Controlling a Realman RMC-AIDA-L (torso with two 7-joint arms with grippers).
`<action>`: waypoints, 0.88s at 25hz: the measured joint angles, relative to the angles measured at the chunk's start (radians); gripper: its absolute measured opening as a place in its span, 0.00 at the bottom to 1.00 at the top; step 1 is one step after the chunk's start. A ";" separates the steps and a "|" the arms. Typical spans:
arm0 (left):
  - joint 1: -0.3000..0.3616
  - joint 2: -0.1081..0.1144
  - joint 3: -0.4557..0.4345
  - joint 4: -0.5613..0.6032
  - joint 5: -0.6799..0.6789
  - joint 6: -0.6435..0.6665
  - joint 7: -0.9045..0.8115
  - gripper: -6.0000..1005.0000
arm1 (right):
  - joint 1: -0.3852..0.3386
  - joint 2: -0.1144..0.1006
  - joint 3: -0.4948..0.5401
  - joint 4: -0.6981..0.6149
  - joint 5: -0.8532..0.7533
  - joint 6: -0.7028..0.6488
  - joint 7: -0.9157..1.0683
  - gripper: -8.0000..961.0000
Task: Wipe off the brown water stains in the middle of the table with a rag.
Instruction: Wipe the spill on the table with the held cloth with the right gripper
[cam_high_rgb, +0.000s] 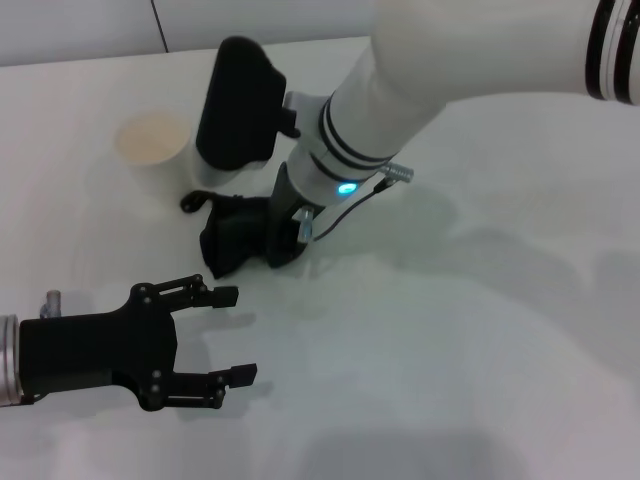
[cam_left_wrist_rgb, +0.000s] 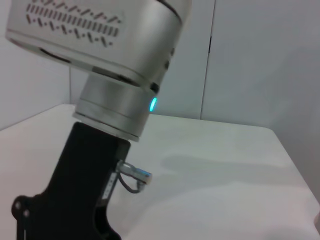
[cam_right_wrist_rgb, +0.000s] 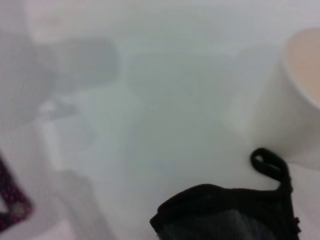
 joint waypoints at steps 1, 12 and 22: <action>-0.001 0.000 0.000 0.000 0.000 0.000 0.000 0.86 | -0.001 0.000 -0.021 -0.013 0.014 0.000 0.000 0.11; -0.004 0.000 0.000 0.000 0.000 -0.008 0.000 0.86 | 0.001 -0.001 -0.105 -0.036 0.073 0.005 0.000 0.11; -0.005 0.000 0.000 0.000 0.000 -0.008 0.000 0.86 | 0.018 -0.001 -0.085 0.049 0.070 0.041 0.000 0.11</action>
